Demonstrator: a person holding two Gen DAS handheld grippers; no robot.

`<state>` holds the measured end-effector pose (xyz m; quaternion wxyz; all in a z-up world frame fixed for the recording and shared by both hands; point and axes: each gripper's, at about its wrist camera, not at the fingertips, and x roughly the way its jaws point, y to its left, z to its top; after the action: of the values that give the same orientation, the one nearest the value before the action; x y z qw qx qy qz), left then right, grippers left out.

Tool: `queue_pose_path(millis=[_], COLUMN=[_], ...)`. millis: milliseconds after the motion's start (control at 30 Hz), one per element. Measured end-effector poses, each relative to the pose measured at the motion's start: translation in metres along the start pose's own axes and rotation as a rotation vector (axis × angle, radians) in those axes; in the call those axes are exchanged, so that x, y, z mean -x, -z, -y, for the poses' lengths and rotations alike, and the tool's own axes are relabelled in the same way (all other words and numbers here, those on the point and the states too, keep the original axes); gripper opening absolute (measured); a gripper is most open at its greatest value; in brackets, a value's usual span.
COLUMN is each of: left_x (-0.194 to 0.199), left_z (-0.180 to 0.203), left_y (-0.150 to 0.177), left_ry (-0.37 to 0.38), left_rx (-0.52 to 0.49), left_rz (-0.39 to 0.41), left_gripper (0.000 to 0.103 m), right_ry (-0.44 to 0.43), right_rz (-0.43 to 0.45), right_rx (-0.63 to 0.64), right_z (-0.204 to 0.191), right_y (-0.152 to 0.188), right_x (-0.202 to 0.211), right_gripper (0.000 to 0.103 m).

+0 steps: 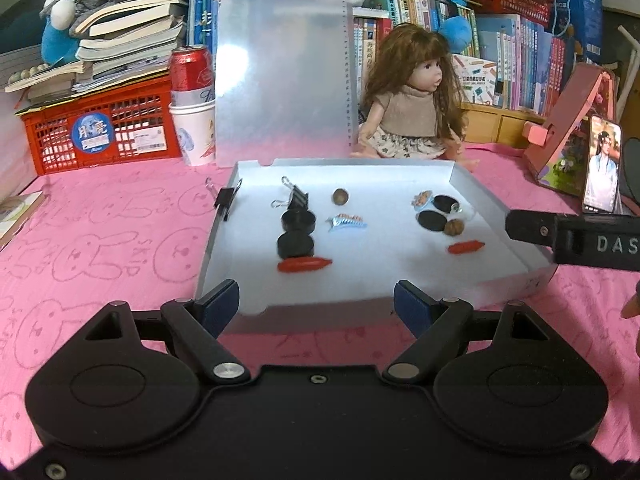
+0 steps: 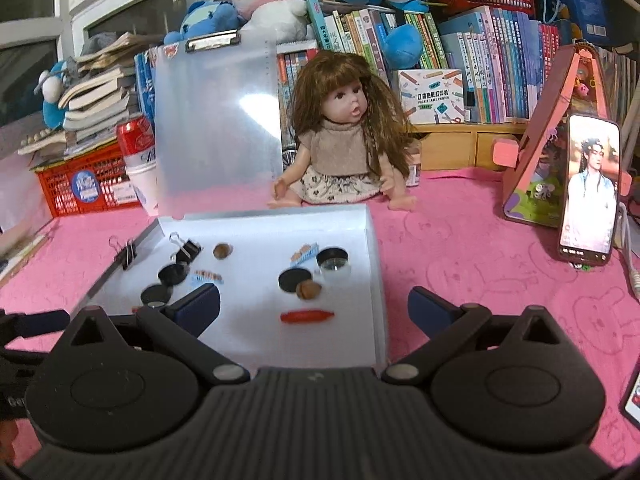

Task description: Organize rigid objects

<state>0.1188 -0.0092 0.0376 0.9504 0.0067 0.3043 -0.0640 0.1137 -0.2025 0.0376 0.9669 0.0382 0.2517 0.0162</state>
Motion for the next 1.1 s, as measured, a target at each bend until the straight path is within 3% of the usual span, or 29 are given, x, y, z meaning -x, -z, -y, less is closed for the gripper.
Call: queue_pose_path(millis=[600, 1100], left_x=[-0.009, -0.009], left_z=[-0.007, -0.003], left_y=[0.044, 0.051], left_ry=[-0.055, -0.074], left_rx=[0.028, 0.024], left_rz=[-0.054, -0.011], left_gripper=[0.084, 0.088], right_ry=[-0.008, -0.01], right_rz=[-0.063, -0.109], right_rx=[0.095, 0.05], right_z=[-0.018, -0.014], right_y=[0.054, 0.066], right_x=[0.002, -0.008], right_gripper=[0.103, 0.103])
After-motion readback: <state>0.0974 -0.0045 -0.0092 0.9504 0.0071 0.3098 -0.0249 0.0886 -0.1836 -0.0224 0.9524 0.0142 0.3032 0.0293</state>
